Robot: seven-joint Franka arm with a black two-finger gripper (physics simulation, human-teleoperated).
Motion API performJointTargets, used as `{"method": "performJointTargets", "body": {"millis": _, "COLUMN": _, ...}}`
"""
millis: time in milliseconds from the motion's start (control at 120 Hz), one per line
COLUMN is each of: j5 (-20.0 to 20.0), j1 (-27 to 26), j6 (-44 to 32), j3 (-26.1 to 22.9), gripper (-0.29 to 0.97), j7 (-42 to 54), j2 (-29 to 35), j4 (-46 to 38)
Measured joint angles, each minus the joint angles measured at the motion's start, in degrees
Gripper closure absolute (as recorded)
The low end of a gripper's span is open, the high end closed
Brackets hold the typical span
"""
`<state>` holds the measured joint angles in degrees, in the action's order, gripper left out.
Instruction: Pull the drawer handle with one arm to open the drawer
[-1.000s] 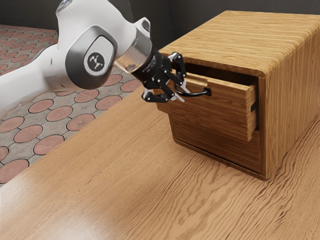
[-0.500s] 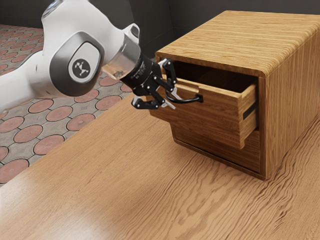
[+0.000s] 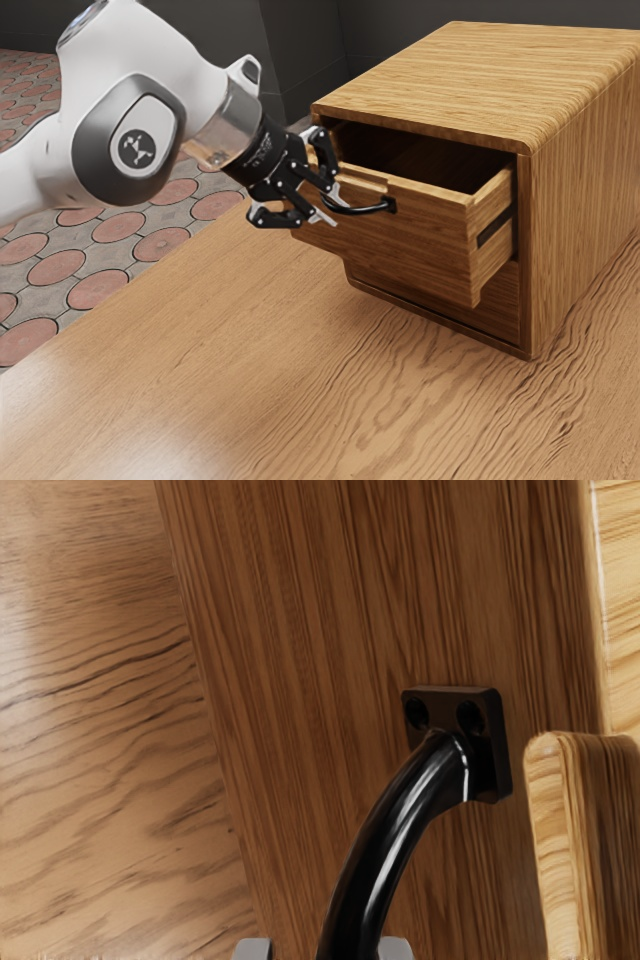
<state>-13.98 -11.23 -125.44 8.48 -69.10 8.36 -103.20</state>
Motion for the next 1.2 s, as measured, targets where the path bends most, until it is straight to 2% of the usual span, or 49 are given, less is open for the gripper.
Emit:
{"method": "performJointTargets", "body": {"millis": 400, "j5": 0.17, "j1": -0.05, "j6": -0.15, "j3": 0.04, "gripper": 0.66, "j7": -0.16, "j2": 2.77, "j4": -3.44}}
{"method": "performJointTargets", "body": {"millis": 1200, "j5": 0.5, "j1": 0.0, "j6": -0.29, "j3": -0.22, "gripper": 0.66, "j7": -0.62, "j2": 13.95, "j4": -14.05}}
